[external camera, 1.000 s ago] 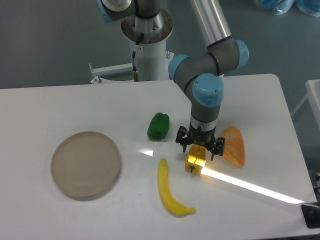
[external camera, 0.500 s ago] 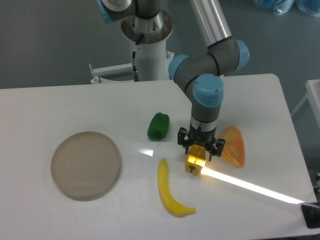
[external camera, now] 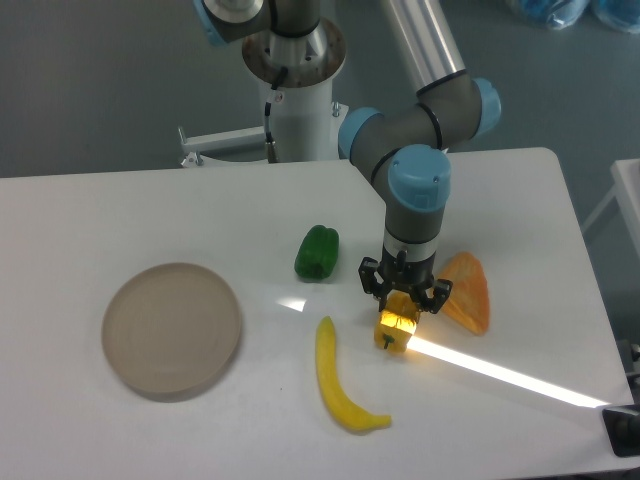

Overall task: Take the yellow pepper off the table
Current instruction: 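Close the gripper on the yellow bell pepper, then lift the held yellow pepper up off the table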

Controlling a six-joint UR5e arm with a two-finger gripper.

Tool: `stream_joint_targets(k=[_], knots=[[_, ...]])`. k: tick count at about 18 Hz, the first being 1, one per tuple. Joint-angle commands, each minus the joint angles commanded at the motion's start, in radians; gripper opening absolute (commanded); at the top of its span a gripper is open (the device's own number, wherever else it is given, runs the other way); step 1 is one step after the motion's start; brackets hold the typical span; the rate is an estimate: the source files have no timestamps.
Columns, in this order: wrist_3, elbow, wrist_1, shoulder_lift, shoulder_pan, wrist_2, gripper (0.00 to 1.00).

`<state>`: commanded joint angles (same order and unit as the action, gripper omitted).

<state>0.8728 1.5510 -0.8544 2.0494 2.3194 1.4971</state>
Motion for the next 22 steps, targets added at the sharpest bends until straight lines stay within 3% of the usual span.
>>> stream_joint_targets(k=[11,22], knots=[[0.144,-0.189,-0.012,0.009,-0.020,0.008,0.45],[0.221,-0.207,-0.017,-0.009,-0.017,0.066,0.45]])
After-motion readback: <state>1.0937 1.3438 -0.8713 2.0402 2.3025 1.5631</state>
